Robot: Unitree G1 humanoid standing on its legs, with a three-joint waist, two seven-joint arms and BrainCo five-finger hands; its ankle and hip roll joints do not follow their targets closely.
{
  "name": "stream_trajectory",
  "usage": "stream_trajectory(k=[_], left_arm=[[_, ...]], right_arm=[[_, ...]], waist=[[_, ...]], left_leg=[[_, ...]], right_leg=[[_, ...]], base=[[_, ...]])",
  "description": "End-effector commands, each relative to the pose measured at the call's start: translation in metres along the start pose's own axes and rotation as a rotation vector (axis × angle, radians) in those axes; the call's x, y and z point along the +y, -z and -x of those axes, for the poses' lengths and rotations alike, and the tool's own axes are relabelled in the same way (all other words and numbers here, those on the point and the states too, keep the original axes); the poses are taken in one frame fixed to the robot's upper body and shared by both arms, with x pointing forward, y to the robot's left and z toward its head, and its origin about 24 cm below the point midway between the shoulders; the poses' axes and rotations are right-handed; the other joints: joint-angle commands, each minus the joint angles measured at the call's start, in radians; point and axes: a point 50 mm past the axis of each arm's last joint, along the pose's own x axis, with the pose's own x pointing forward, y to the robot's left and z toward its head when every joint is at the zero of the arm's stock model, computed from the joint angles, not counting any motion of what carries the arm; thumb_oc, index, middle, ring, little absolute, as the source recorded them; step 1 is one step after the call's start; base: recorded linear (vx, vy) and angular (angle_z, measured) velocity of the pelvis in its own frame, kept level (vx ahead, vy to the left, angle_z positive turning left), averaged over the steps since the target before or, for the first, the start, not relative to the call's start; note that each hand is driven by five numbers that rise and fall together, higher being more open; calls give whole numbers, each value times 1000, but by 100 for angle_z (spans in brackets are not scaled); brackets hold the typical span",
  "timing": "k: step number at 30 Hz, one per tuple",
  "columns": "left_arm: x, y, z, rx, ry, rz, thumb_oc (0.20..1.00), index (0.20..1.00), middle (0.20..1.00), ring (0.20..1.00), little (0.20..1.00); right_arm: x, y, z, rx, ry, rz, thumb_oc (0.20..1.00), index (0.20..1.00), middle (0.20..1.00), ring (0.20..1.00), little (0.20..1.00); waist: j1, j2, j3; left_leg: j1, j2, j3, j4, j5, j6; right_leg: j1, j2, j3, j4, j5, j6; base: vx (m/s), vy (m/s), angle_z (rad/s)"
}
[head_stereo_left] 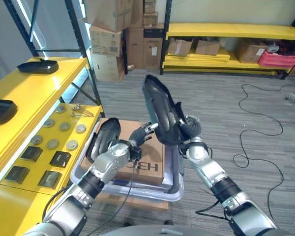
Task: Move parts from the plastic box to the shelf.
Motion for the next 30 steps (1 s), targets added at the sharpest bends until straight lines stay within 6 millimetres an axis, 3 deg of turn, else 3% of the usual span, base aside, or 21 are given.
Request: stream_trajectory(k=[1, 7, 11, 17, 30], left_arm=[[-30, -2, -12, -43, 76, -49, 1000, 1000, 1000, 1000, 1000], [-3, -42, -2, -290, -117, -189, 1000, 1000, 1000, 1000, 1000], [15, -65, 9, -373, -190, -159, 1000, 1000, 1000, 1000, 1000], [22, -67, 12, -355, -183, -116, 1000, 1000, 1000, 1000, 1000], [-1, -34, -6, -168, -86, -163, 1000, 1000, 1000, 1000, 1000]], right_arm=[[22, -68, -12, -250, -20, -148, 200, 200, 200, 200, 200], [15, -65, -11, -243, -19, -144, 200, 200, 200, 200, 200], [8, -63, -10, -239, -14, -139, 200, 200, 200, 200, 200], [7, -60, -10, -237, -11, -127, 200, 200, 200, 200, 200], [19, -69, -9, -261, -35, -145, 200, 200, 200, 200, 200]], waist=[[19, -26, -46], [25, -25, -47], [33, -24, -46], [39, -21, -44], [28, -22, -41]], left_leg=[[-14, 37, 51, 69, -70, 2], [-13, 37, 44, 69, -70, -1], [-15, 37, 34, 70, -68, -5], [-15, 37, 28, 72, -68, -5], [-9, 38, 36, 72, -71, -2]], right_leg=[[-19, -20, 14, -5, -9, 56], [-17, -20, 12, -5, -10, 55], [-14, -21, 8, -5, -9, 54], [-11, -22, 3, -5, -9, 52], [-8, -22, 9, -5, -13, 54]], base=[[0, 0, 0], [0, 0, 0], [0, 0, 0], [0, 0, 0], [0, 0, 0]])
